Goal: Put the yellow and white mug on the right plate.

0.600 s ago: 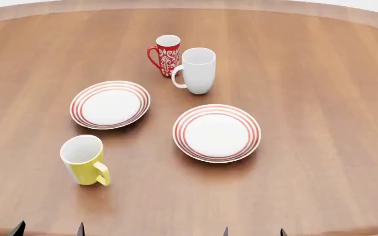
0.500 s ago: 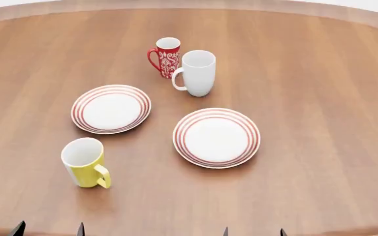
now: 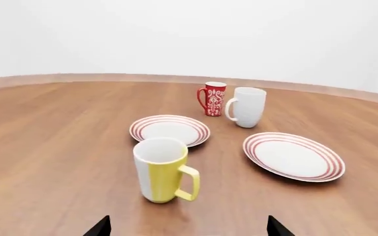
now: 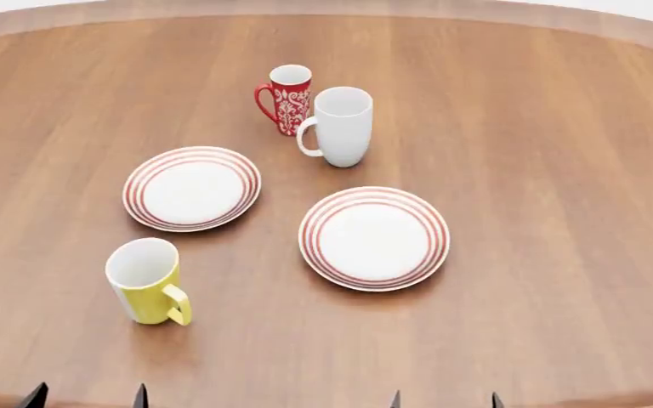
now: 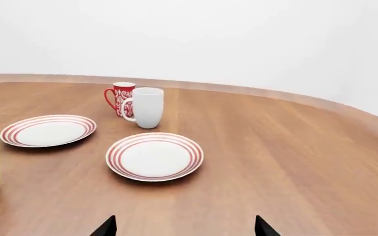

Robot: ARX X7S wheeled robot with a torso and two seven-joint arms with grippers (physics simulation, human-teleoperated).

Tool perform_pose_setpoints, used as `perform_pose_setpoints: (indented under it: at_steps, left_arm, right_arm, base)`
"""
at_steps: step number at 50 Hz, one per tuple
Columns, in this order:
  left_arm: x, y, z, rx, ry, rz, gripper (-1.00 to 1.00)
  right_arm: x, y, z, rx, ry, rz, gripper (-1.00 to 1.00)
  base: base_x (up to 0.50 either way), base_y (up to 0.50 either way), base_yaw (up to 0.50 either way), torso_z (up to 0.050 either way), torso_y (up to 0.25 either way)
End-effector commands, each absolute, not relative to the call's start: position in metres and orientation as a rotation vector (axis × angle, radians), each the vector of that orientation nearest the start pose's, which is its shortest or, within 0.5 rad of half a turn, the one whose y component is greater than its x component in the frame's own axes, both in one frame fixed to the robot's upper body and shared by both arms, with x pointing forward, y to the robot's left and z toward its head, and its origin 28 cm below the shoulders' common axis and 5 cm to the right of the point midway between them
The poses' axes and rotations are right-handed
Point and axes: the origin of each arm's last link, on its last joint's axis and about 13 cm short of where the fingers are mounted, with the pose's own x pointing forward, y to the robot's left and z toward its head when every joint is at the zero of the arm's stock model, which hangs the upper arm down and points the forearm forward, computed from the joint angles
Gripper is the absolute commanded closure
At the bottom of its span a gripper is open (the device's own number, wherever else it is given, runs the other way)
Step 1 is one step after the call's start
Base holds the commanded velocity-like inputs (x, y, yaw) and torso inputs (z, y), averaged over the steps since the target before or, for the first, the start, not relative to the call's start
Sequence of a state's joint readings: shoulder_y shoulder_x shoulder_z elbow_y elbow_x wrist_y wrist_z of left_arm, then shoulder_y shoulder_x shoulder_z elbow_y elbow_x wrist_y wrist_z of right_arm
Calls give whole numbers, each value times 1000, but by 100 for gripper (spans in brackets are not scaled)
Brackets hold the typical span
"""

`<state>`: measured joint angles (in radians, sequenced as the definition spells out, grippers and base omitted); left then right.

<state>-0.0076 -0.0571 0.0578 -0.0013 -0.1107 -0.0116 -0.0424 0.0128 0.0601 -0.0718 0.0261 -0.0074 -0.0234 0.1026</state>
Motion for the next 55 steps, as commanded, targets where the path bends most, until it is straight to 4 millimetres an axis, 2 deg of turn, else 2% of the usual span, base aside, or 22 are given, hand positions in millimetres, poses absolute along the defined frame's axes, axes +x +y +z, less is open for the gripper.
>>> perform_pose_setpoints:
  at_steps: [1, 6, 26, 36, 48, 55]
  left_arm:
    - [211, 207, 14, -69, 2, -34, -100]
    - [210, 206, 13, -64, 5, -44, -100]
    - [210, 205, 11, -48, 7, -50, -100]
    - [209, 205, 10, -44, 8, -57, -100]
    - [209, 205, 11, -38, 3, -58, -100]
    - [209, 204, 11, -35, 0, -59, -100]
  right_arm:
    - [213, -99, 12, -85, -20, -40, -100]
    - [212, -98, 14, -97, -43, -34, -100]
    - [211, -96, 14, -101, -56, -21, -100]
    - [209, -92, 12, -171, -60, 12, -100]
    - [212, -92, 12, -197, -29, -10, -100]
    - [209, -95, 16, -155, -78, -4, -100]
  base:
    - [0, 0, 0, 0, 0]
    - [0, 38, 0, 0, 0]
    - [0, 500, 0, 0, 0]
    - [0, 500, 0, 0, 0]
    - [0, 25, 0, 0, 0]
    - [141, 0, 0, 0, 0]
